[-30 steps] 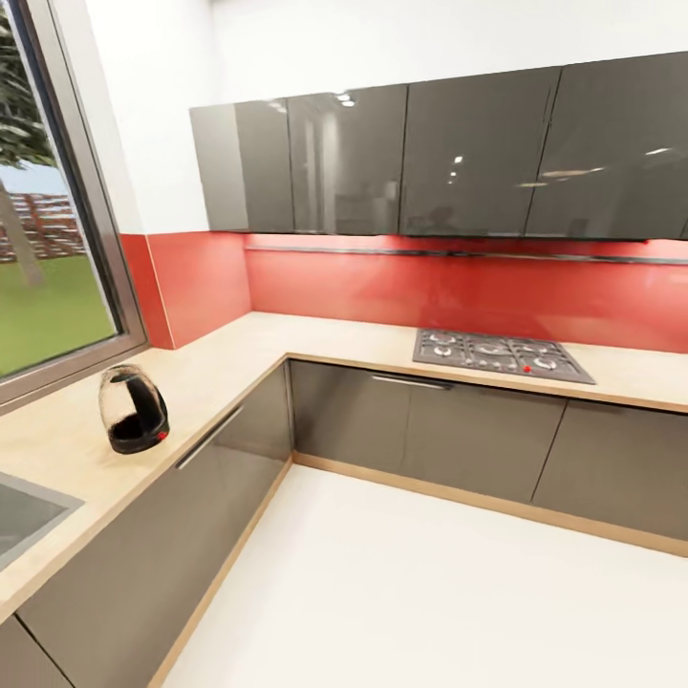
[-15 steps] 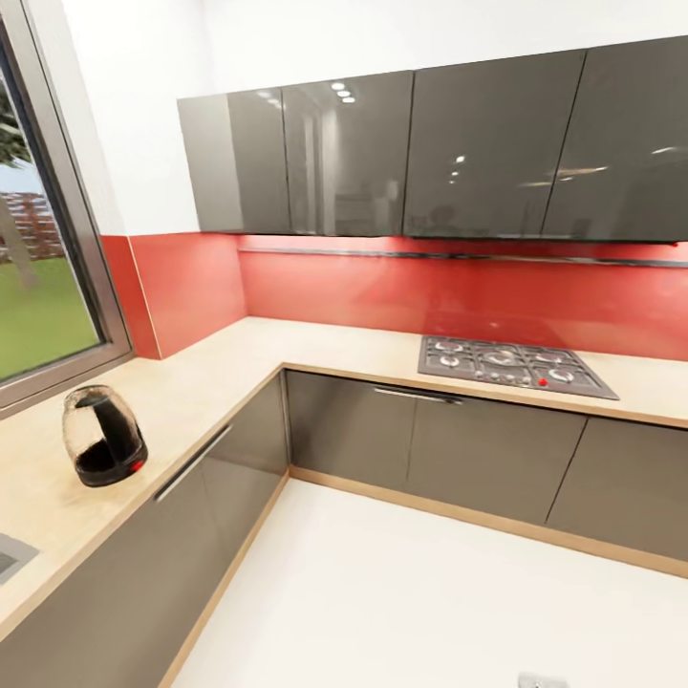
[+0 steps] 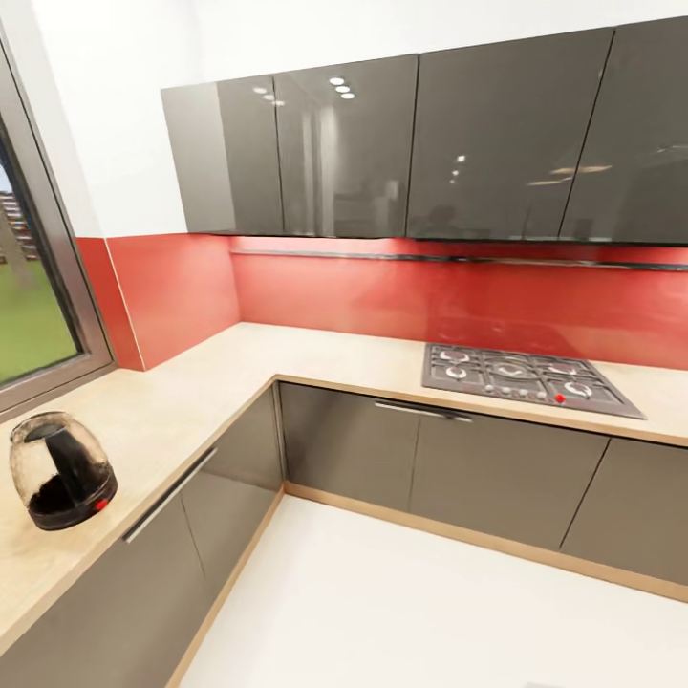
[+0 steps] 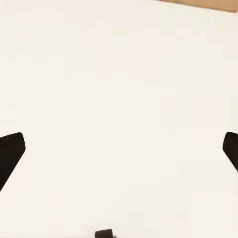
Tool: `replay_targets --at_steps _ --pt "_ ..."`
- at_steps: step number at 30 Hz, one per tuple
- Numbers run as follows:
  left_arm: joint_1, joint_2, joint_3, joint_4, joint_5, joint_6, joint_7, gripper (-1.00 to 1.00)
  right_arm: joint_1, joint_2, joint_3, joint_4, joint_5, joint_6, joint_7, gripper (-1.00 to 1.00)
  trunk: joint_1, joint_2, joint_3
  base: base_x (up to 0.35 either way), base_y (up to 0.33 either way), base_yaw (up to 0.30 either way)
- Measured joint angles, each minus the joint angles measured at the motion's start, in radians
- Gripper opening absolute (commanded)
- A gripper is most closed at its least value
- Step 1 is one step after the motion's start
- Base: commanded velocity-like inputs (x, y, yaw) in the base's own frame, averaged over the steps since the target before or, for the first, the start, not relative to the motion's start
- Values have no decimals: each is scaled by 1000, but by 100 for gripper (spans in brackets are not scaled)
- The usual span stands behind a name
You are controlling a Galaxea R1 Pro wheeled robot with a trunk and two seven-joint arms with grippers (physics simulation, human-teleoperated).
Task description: Set up a coffee station on the kitchen countertop: keep the coffee maker on the countertop, move the bottle of coffee from the kitchen shelf to the counter next to the coffee maker, place a paper coffee filter on top of the coffee maker, put the saucer next to the coffee maker with the coffee cup on the saucer, and place the electric kettle next to the coffee maker.
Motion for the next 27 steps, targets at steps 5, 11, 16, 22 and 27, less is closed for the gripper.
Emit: replay_targets --at_steps 5,11,16,22,27 --pt "0 -2 -1 2 0 0 0 100 0 0 0 3 -1 0 -1 100 0 0 0 304 -183 0" --pt "0 -3 0 2 2 0 0 100 0 1 -1 2 -2 0 -2 100 0 0 0 293 -201 0" --pt "0 -3 0 2 3 0 0 100 0 1 -1 2 -3 0 -2 100 0 0 0 286 -207 0" --pt "0 -3 4 2 4 0 0 100 0 3 -3 2 -5 0 -2 100 0 0 0 256 -223 69" --pt "0 -3 5 2 4 0 0 100 0 4 -3 3 -5 0 -2 100 0 0 0 235 -240 241"
